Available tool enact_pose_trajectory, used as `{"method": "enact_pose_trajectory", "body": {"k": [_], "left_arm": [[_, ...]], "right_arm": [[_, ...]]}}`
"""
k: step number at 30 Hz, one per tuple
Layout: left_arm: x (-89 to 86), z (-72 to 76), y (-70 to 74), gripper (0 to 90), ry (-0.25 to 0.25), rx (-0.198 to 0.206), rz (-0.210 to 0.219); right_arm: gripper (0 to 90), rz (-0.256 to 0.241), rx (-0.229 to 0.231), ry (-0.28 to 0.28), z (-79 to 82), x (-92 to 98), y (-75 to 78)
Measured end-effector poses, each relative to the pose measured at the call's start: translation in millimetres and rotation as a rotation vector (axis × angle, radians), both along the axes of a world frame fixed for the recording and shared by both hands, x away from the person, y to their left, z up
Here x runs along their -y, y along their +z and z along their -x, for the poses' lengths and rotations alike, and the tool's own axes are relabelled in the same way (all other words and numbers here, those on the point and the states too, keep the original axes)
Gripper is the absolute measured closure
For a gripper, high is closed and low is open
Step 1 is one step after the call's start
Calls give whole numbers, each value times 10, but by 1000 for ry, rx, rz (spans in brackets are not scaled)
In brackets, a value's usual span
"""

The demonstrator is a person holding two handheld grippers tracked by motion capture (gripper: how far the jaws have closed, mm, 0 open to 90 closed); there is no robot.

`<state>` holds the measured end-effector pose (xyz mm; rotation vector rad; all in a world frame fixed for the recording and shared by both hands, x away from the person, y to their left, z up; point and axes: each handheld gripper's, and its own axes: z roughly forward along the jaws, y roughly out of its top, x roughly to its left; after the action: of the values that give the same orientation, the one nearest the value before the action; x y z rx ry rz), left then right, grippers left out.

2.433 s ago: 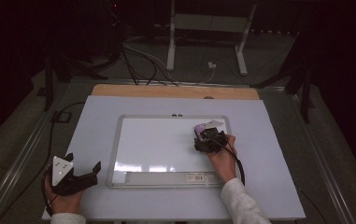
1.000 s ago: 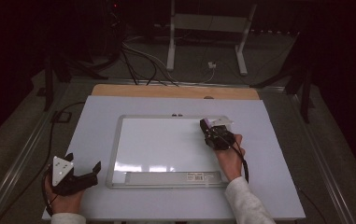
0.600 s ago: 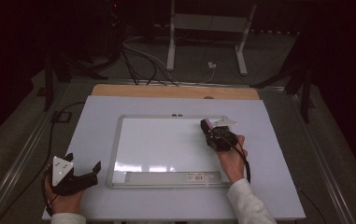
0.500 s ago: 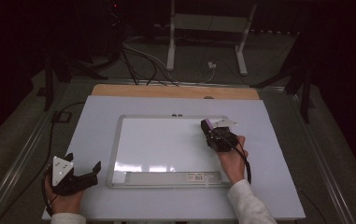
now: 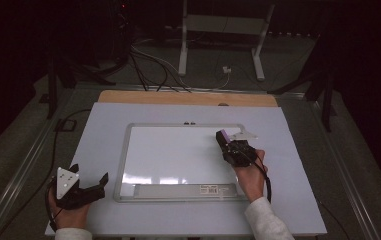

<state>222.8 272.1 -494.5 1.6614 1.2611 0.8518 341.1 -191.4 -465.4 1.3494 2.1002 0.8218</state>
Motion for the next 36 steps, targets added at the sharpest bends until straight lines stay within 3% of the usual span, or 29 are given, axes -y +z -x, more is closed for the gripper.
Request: {"method": "enact_pose_trajectory", "body": {"k": [15, 36], "left_arm": [[-8, 3, 6, 7, 4, 7, 1], [1, 11, 13, 7, 7, 8, -1]], "right_arm": [[631, -47, 10, -11, 203, 76, 3], [631, -53, 23, -57, 432, 300, 53]]}}
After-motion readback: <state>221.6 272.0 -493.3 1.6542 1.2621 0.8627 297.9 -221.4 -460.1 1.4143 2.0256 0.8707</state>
